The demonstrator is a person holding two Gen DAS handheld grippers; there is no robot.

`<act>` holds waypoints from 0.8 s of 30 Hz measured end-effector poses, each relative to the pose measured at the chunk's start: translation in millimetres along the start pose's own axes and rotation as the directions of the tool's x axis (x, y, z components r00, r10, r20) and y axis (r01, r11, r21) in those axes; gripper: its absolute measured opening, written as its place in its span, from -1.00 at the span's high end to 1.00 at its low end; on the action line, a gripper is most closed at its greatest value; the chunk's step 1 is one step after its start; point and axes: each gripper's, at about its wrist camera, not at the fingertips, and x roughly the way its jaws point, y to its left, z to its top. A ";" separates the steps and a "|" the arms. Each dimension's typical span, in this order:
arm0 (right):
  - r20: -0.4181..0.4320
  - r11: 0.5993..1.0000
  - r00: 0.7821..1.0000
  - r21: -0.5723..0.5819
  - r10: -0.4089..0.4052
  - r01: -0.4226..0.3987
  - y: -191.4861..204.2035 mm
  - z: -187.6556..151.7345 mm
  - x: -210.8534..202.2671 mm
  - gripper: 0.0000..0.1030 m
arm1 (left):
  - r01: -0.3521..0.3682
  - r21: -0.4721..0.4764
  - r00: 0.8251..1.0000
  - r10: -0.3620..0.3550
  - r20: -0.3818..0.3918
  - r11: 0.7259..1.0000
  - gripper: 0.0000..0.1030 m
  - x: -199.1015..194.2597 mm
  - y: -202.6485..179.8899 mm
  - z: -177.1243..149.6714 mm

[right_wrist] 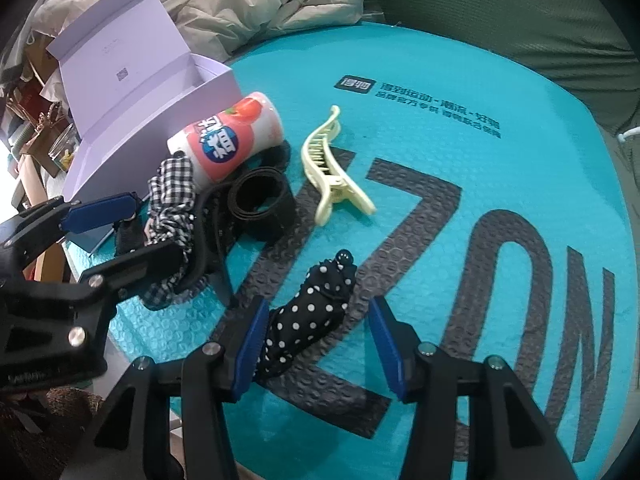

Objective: Organize objects
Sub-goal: 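Grasp the gingham scrunchie with the left gripper while the right grasps the polka-dot scrunchie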

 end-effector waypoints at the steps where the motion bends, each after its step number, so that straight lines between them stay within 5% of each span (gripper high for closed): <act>1: 0.000 1.000 1.000 0.004 -0.007 0.007 -1.8 -0.2 -0.4 -0.03 | 0.003 -0.003 1.000 -0.003 -0.001 1.000 -0.26 1.1 0.6 -0.4; 13: -0.002 1.000 1.000 0.018 -0.025 0.025 -7.9 -0.3 0.0 -0.03 | 0.031 -0.023 0.999 -0.031 -0.025 0.999 -0.23 14.9 3.1 4.6; 16: -0.006 1.000 1.000 0.019 -0.023 0.023 -6.6 0.8 2.3 -0.03 | 0.052 -0.019 0.999 -0.052 -0.005 0.998 0.02 14.5 2.7 5.3; 24: -0.013 1.000 1.000 0.019 -0.019 0.019 -6.7 -0.3 5.8 -0.02 | 0.099 -0.029 0.995 -0.100 -0.008 0.995 0.25 14.4 7.5 7.7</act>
